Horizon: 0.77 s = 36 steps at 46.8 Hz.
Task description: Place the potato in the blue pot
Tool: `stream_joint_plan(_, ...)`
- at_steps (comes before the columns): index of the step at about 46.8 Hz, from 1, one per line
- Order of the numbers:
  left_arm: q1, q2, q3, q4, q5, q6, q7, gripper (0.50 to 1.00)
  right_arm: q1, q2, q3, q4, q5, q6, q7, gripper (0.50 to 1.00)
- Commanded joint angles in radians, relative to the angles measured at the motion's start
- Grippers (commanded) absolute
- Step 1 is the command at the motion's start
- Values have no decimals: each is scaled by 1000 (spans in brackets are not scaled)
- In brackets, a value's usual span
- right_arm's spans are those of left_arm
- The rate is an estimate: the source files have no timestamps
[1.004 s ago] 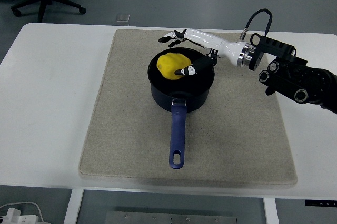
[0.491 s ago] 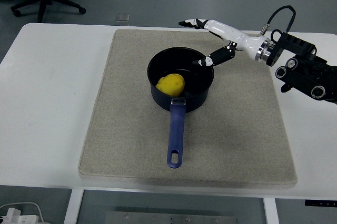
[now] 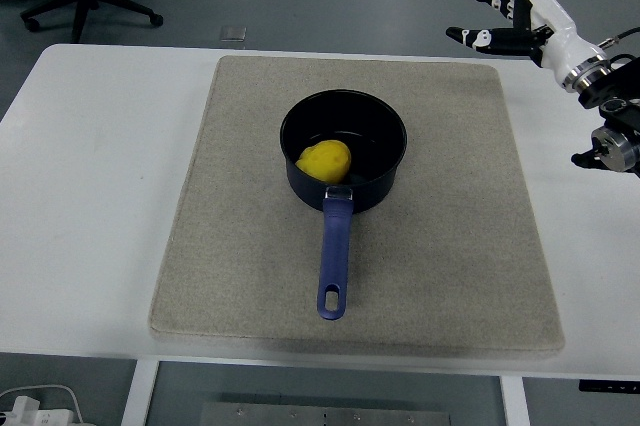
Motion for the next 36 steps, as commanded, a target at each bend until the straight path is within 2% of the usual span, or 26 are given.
stream_joint_plan(1, 0, 0, 0, 0, 0, 0, 1, 994, -21, 9, 2, -44, 139, 1, -27, 926)
stream_joint_plan(7, 0, 0, 0, 0, 0, 0, -1, 994, -49, 8, 2, -53, 339, 1, -45, 926)
stream_joint_plan(14, 0, 0, 0, 0, 0, 0, 1, 994, -63, 9, 3, -53, 465, -2, -45, 928)
stream_joint_plan(23, 0, 0, 0, 0, 0, 0, -1, 994, -79, 20, 3, -50, 536, -7, -45, 928)
stream_joint_plan(36, 0, 0, 0, 0, 0, 0, 1, 994, -124, 40, 57, -50, 533, -10, -45, 928)
